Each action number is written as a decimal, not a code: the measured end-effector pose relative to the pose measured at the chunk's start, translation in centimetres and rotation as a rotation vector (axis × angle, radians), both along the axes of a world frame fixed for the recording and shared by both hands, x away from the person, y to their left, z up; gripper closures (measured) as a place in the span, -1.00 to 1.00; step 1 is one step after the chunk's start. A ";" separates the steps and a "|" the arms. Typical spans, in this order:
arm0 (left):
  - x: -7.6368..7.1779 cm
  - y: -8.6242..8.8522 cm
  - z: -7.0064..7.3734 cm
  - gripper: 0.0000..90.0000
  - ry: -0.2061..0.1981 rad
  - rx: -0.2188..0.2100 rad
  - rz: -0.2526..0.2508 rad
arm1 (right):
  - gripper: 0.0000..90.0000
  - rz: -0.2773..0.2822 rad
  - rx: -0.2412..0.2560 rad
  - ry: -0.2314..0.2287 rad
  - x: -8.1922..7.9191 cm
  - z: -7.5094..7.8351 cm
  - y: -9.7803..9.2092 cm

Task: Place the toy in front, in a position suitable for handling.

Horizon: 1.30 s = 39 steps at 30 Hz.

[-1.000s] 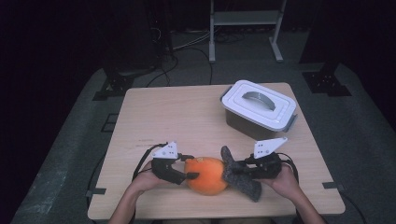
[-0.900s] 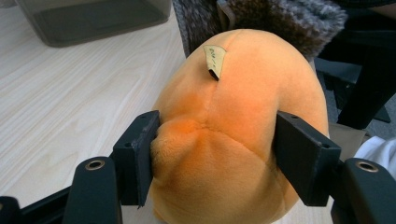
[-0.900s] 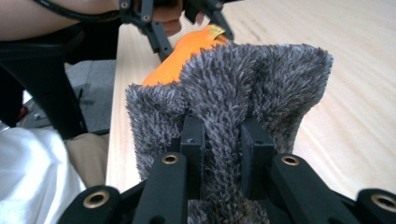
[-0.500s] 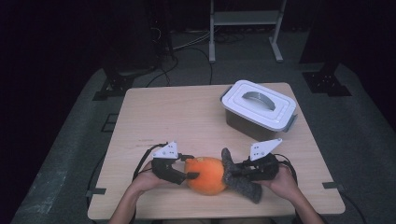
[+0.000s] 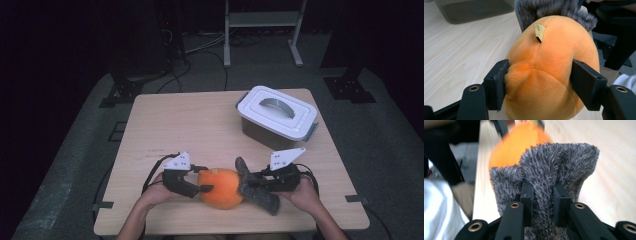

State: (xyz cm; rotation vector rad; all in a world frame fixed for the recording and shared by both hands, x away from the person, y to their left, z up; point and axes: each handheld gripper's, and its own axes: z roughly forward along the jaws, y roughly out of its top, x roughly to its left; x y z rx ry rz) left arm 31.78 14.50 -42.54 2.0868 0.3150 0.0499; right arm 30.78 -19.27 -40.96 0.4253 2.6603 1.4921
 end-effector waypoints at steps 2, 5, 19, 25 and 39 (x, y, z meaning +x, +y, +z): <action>-0.2 -0.3 0.1 -0.26 -0.007 0.006 -0.013 | 0.62 -0.004 0.033 -0.016 -0.1 0.5 0.2; -0.4 -0.5 0.2 -0.27 -0.014 0.011 -0.021 | 0.60 0.023 0.015 -0.003 -0.2 0.1 0.8; -0.6 -0.8 0.2 -0.29 -0.015 0.012 -0.026 | 0.62 0.045 0.025 -0.037 -0.7 0.5 1.5; -0.7 -0.9 0.3 -0.29 -0.019 0.021 -0.030 | 0.61 0.027 -0.019 0.005 -0.3 -0.4 0.8; -0.6 -1.0 0.3 -0.29 -0.020 0.016 -0.023 | 0.60 0.042 0.017 0.026 -0.3 -0.5 0.9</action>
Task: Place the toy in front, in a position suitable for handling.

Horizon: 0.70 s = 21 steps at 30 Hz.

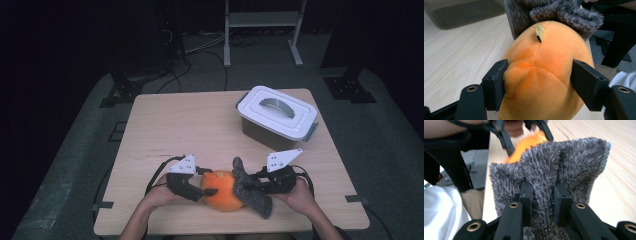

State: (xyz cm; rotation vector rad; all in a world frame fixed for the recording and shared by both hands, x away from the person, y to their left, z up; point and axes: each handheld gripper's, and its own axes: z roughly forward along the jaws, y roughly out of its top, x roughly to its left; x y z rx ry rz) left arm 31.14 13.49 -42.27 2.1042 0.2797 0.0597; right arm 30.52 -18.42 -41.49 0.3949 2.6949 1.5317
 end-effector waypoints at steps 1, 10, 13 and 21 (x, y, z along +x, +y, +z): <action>0.0 0.0 0.0 -0.29 -0.001 -0.001 0.000 | 0.60 -0.007 -0.005 0.011 0.1 -0.2 -0.2; -0.6 -0.9 0.5 -0.27 -0.026 0.026 -0.018 | 0.61 0.002 0.058 -0.051 -0.4 1.5 0.9; -0.7 -1.1 0.9 -0.16 -0.041 0.029 -0.001 | 0.61 0.002 0.039 -0.040 -0.3 0.8 0.9; -1.0 -1.7 1.5 -0.03 -0.085 0.011 0.041 | 0.62 -0.055 0.055 -0.084 -0.3 1.7 -0.1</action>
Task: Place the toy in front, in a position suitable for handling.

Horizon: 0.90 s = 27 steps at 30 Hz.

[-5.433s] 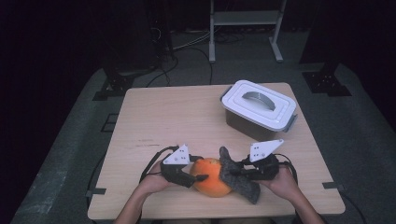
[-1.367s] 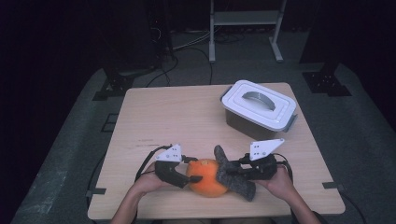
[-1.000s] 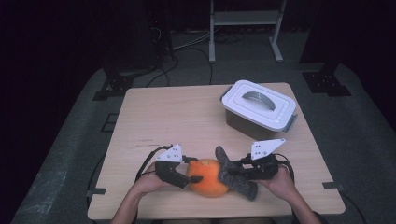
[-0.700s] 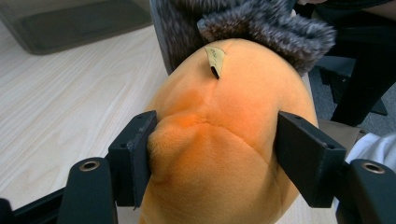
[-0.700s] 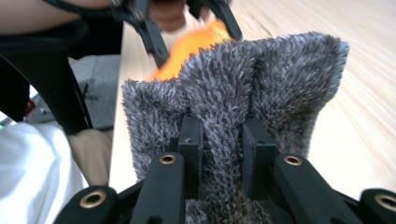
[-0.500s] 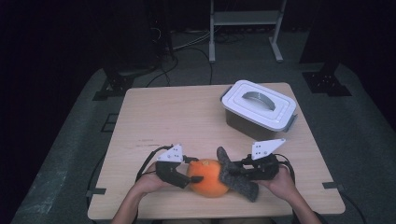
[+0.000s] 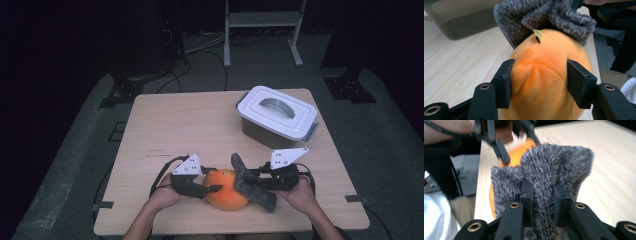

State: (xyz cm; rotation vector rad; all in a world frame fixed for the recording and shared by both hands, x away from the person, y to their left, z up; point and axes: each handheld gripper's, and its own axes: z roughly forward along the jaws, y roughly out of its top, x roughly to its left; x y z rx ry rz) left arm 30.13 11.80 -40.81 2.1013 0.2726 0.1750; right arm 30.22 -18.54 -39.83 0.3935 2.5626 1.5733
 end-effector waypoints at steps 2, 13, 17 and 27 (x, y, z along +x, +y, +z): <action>-0.1 -0.1 0.1 -0.03 -0.009 0.005 0.001 | 0.62 0.008 0.015 -0.013 -0.1 0.4 0.4; 1.1 1.5 -0.4 -0.01 0.016 -0.045 0.096 | 0.61 -0.039 -0.051 0.061 1.0 -1.6 -0.7; 0.7 1.1 0.1 0.00 -0.027 -0.044 0.099 | 0.60 -0.026 0.032 0.011 0.7 -0.2 -0.2; -0.1 0.2 0.5 0.00 -0.082 -0.011 0.088 | 0.59 -0.028 -0.028 0.041 0.9 -1.2 -0.1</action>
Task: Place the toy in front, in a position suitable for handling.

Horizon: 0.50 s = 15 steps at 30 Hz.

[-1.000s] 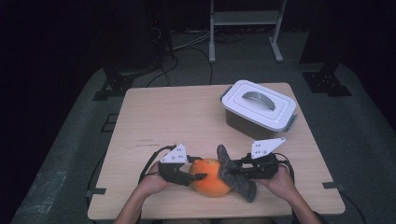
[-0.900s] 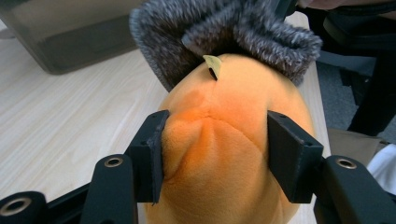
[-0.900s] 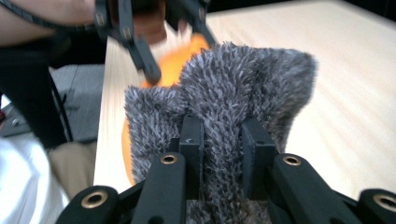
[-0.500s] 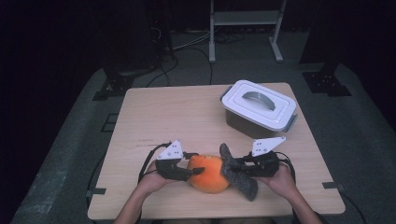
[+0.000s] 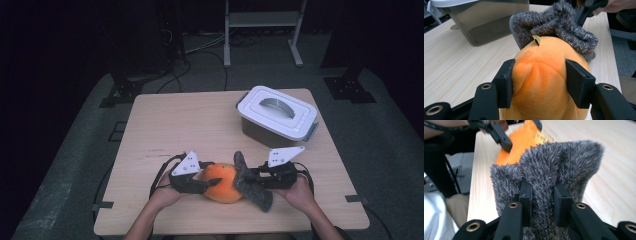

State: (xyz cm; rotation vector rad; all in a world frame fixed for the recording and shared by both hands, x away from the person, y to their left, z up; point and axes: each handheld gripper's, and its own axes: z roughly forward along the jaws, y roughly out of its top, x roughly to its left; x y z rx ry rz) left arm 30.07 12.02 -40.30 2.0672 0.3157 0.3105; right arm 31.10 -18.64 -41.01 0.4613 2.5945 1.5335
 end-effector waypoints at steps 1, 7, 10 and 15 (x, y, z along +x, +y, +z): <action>-0.1 -0.2 0.1 0.00 -0.008 0.004 -0.006 | 0.59 0.000 0.017 -0.011 -0.2 0.3 0.1; -0.7 -0.9 0.6 0.00 -0.035 0.019 -0.032 | 0.59 0.021 0.007 -0.026 -0.4 0.6 0.9; -0.4 -0.7 0.3 -0.06 -0.010 0.001 -0.038 | 0.59 0.026 -0.008 -0.002 -0.1 0.0 0.7; 0.4 0.2 0.1 -0.52 0.071 -0.029 -0.022 | 0.59 0.028 -0.030 0.021 -0.1 -0.7 0.4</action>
